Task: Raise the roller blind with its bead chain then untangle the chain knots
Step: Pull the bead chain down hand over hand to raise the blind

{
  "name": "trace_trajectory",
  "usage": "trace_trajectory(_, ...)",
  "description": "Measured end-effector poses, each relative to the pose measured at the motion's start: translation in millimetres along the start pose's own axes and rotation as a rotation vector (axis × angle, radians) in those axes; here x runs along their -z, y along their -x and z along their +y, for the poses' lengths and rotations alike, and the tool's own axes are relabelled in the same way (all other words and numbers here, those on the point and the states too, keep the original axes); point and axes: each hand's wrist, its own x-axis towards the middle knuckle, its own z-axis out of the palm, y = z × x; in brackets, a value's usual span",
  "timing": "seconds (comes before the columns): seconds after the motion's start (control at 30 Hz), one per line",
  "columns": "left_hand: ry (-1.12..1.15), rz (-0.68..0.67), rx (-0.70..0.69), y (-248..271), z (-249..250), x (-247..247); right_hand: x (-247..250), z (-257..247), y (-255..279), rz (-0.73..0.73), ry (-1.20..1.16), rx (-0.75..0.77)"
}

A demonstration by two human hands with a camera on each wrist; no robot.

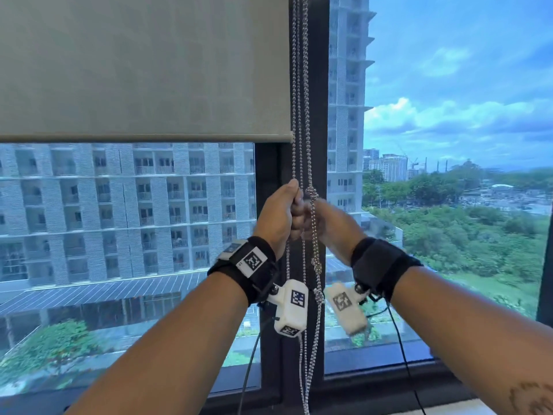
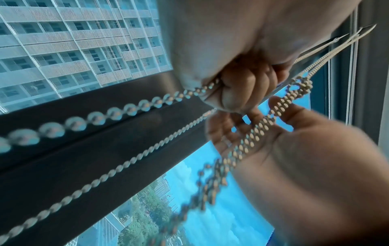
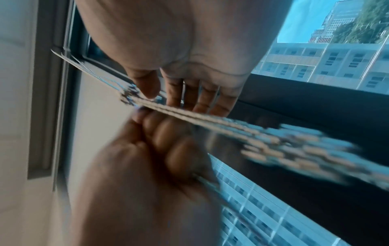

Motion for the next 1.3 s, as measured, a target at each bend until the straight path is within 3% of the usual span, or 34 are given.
trace_trajectory(0.17, -0.024, 0.012, 0.042, 10.9, -15.4, -6.2, -5.1, -57.7, -23.2, -0.026, -0.166, 0.068)
trace_trajectory(0.33, -0.054, 0.056, 0.075, 19.2, -27.2, -3.5, -15.7, -65.9, -32.1, -0.047, -0.186, 0.091)
trace_trajectory(0.6, -0.558, -0.120, -0.168, 22.6, -38.2, 14.7, -37.0, -46.8, -17.1, 0.137, -0.268, 0.078)
trace_trajectory(0.73, -0.451, -0.076, -0.195, 13.9, -29.6, 22.8, -38.0, -36.8, -13.0, 0.122, -0.297, 0.066)
trace_trajectory(0.83, -0.323, -0.142, -0.166, 8.4, -8.9, 15.3, -34.5, -29.7, -12.1, 0.121, -0.330, 0.059)
trace_trajectory(0.93, -0.226, -0.052, -0.153, -7.7, 12.9, 17.2, -29.1, -24.7, -6.8, 0.097, -0.325, 0.040)
trace_trajectory(1.03, -0.189, 0.016, -0.109, -24.8, 38.2, 15.5, -31.3, -20.1, 2.0, 0.082, -0.328, 0.002)
trace_trajectory(1.3, -0.158, 0.007, -0.160, -50.7, 95.2, -10.2, -42.9, -2.9, 25.0, 0.066, -0.364, -0.111)
